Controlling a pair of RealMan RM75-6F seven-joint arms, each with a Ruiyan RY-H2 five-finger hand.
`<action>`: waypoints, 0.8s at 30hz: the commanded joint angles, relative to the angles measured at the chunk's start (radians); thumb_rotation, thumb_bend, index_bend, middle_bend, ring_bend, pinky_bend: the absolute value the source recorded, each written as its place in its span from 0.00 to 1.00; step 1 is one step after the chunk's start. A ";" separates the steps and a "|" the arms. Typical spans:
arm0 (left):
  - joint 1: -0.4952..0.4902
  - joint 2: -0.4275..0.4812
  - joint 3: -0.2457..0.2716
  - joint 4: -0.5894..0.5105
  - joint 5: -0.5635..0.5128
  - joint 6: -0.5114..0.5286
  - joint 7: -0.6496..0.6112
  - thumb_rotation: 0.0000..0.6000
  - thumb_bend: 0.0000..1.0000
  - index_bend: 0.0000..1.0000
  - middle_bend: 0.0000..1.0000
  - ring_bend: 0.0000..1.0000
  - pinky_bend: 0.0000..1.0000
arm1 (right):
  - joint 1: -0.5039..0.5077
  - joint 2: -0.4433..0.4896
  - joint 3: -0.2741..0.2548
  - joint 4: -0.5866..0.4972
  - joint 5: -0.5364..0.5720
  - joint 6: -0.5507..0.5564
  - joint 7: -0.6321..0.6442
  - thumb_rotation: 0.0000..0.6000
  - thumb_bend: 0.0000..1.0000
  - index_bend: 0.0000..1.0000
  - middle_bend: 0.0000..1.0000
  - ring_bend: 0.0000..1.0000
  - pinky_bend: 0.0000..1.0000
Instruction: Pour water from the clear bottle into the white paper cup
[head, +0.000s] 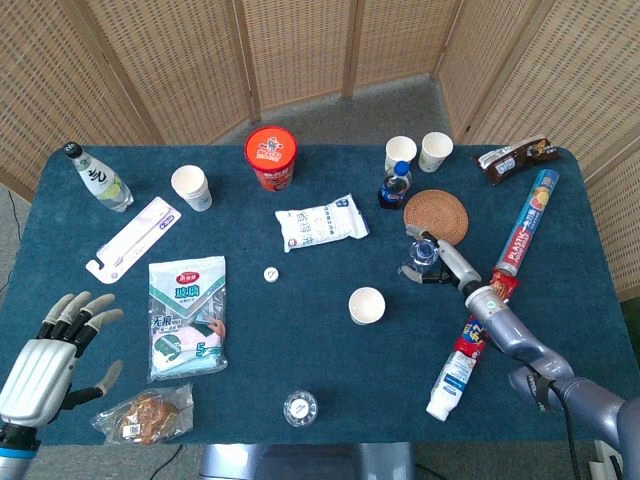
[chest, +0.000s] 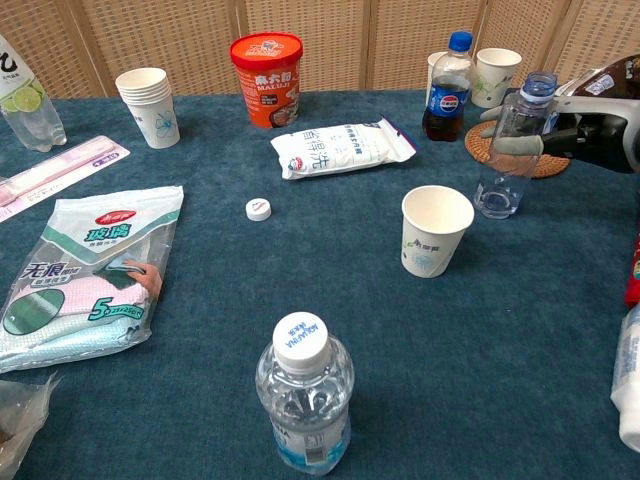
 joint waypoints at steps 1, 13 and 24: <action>-0.001 0.000 0.000 -0.001 0.002 -0.001 0.001 0.88 0.42 0.21 0.16 0.07 0.00 | -0.001 0.006 -0.003 -0.004 0.002 0.003 0.000 0.71 0.38 0.00 0.01 0.00 0.00; 0.002 0.001 0.003 -0.006 0.011 0.007 0.004 0.88 0.42 0.21 0.16 0.07 0.00 | 0.025 0.053 -0.029 -0.052 -0.020 -0.012 0.038 0.62 0.25 0.00 0.00 0.00 0.00; 0.005 0.003 0.005 -0.001 0.014 0.011 -0.003 0.88 0.42 0.21 0.16 0.07 0.00 | 0.042 0.049 -0.011 -0.060 0.023 -0.032 0.010 0.56 0.11 0.00 0.00 0.00 0.00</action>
